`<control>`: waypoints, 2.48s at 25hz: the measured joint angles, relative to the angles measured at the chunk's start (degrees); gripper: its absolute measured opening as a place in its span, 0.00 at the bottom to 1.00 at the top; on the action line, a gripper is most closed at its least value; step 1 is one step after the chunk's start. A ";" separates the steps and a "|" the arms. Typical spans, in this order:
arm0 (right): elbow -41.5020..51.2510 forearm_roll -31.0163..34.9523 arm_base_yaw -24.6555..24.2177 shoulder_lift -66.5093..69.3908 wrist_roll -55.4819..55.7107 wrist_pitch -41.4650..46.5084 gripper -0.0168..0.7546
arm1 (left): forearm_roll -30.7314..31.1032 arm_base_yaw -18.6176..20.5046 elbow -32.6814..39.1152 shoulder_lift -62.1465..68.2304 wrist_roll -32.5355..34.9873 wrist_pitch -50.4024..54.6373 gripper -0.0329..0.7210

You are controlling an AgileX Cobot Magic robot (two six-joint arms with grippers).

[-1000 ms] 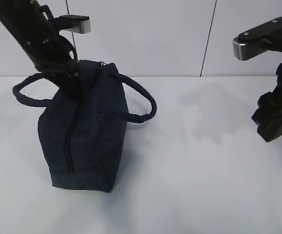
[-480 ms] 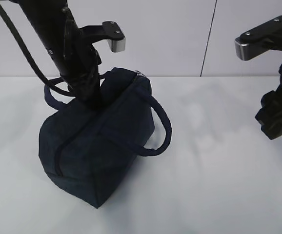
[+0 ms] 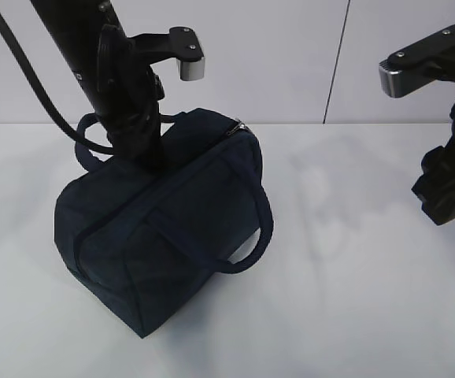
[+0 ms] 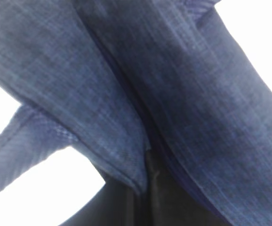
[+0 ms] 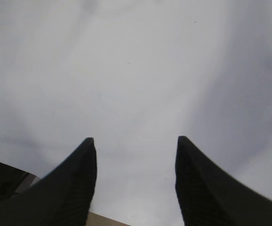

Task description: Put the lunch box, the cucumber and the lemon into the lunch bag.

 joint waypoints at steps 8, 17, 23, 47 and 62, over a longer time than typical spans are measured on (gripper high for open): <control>0.00 0.00 0.00 0.00 0.00 0.00 0.53 | -0.32 0.00 0.00 -0.02 -2.87 -0.57 0.41; 0.00 -0.08 0.00 0.00 0.00 0.00 0.53 | 2.33 0.00 -8.45 -0.60 -10.39 -0.05 0.59; 0.00 -0.08 0.00 0.00 0.00 0.00 0.53 | 2.30 -0.13 -13.81 -1.10 -21.16 0.31 0.59; 0.00 -5.63 0.00 0.00 0.00 0.04 0.53 | 7.23 -11.38 -6.88 -1.10 -40.34 0.65 0.60; 0.00 -5.84 0.00 0.00 0.00 0.04 0.53 | 7.05 -11.48 -1.40 -1.16 -41.80 0.45 0.61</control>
